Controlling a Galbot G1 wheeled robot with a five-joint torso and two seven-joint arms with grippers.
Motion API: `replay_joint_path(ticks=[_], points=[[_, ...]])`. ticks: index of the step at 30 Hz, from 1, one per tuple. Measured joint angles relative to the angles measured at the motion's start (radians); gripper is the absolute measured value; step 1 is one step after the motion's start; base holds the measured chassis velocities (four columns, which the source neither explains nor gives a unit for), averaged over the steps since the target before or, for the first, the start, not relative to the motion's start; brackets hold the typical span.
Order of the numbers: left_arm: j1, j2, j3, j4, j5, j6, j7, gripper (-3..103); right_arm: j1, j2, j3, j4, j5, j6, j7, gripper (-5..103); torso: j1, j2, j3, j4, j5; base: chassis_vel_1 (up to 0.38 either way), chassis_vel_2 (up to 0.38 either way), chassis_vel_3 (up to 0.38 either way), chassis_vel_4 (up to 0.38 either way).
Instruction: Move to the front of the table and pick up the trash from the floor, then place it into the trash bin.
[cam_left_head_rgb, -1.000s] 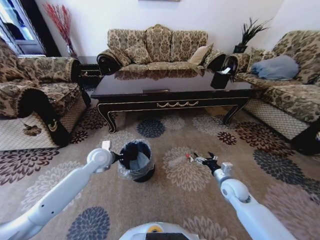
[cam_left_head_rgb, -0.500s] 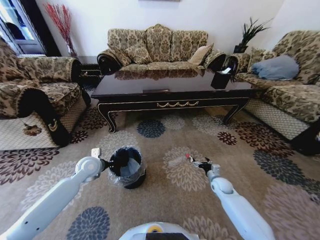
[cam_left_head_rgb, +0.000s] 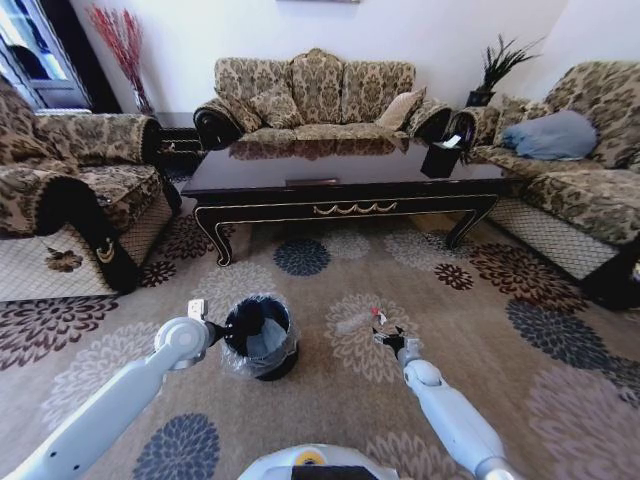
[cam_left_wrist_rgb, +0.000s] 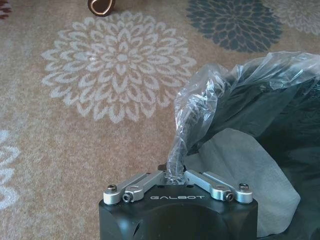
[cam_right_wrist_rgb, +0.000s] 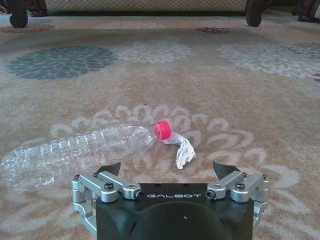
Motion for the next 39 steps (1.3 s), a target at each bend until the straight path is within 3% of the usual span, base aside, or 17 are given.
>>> replay_joint_path(ticks=[19,29,39], points=[[0.005,-0.019,-0.007,-0.008,-0.002,0.000,0.002,0,-0.023,-0.031,0.034,0.023,0.000,0.003,0.036,100,0.000,0.000,0.000,0.0002,0.0002,-0.087,0.094,0.088,-0.092],[0.020,-0.024,-0.011,-0.014,0.003,0.000,0.004,0,-0.033,-0.072,0.044,-0.027,-0.047,-0.024,0.013,100,0.000,0.000,0.000,-0.0004,-0.0001,0.004,-0.006,-0.004,0.011],[0.040,-0.012,-0.026,-0.024,0.004,0.000,0.006,0,0.042,0.011,0.014,-0.171,-0.115,0.052,-0.030,100,0.000,0.000,0.000,0.0003,0.0003,0.000,0.000,0.000,0.000]])
